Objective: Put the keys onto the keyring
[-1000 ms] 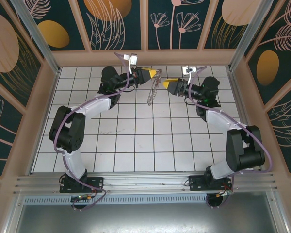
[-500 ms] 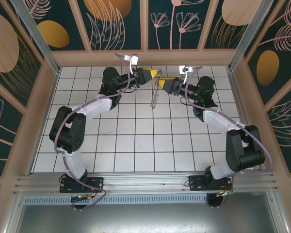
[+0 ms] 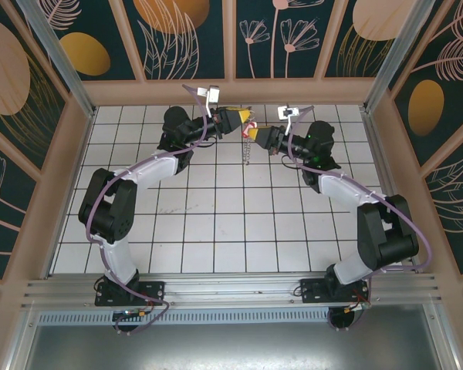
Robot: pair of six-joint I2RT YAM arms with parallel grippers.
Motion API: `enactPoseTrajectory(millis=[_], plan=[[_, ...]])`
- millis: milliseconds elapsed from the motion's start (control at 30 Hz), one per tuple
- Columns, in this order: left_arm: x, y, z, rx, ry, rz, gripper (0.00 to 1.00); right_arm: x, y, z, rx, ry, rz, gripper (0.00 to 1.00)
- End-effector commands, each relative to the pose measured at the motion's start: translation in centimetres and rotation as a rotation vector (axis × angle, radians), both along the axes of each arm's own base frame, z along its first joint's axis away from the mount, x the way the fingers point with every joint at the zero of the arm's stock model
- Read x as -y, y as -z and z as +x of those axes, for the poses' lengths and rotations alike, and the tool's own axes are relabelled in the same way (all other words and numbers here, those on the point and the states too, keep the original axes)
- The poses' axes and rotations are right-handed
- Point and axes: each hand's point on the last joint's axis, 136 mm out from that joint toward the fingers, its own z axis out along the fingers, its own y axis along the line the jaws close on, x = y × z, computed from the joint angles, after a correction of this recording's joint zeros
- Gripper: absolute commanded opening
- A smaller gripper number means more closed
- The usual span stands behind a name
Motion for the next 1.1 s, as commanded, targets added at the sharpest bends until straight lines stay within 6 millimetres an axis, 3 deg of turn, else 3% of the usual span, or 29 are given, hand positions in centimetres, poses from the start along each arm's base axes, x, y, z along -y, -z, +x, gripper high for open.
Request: enactPoseTrajectory(millis=[0, 200, 333, 400, 467, 567, 800, 1067], plan=[[-0.6, -3.5, -1.4, 0.091, -0.006, -0.059, 0.00, -1.2, -0.9, -1.0, 0.058, -0.048, -0.007, 0.00], [-0.6, -3.6, -1.5, 0.094, -0.007, -0.062, 0.00, -2.7, -0.7, -1.6, 0.068, -0.099, -0.039, 0.00], [-0.5, -3.5, -1.5, 0.093, -0.006, -0.062, 0.00, -2.8, -0.4, -1.3, 0.062, -0.094, -0.055, 0.00], [-0.5, -3.5, -1.5, 0.093, -0.006, -0.061, 0.00, -2.4, -0.2, -1.2, 0.052, -0.082, -0.061, 0.13], [-0.5, -3.4, -1.5, 0.092, -0.006, -0.061, 0.00, -1.6, 0.0, -1.2, 0.047, -0.057, -0.063, 0.29], [-0.6, -3.4, -1.4, 0.092, -0.011, -0.061, 0.00, 0.1, 0.3, -1.2, 0.037, -0.012, -0.063, 0.39], [-0.7, -3.0, -1.4, 0.078, -0.021, -0.068, 0.00, 3.9, -0.8, -1.5, 0.048, 0.094, -0.037, 0.41], [-0.8, -2.7, -1.4, 0.061, -0.035, -0.077, 0.00, 4.8, -4.6, 0.1, 0.042, 0.180, 0.057, 0.43]])
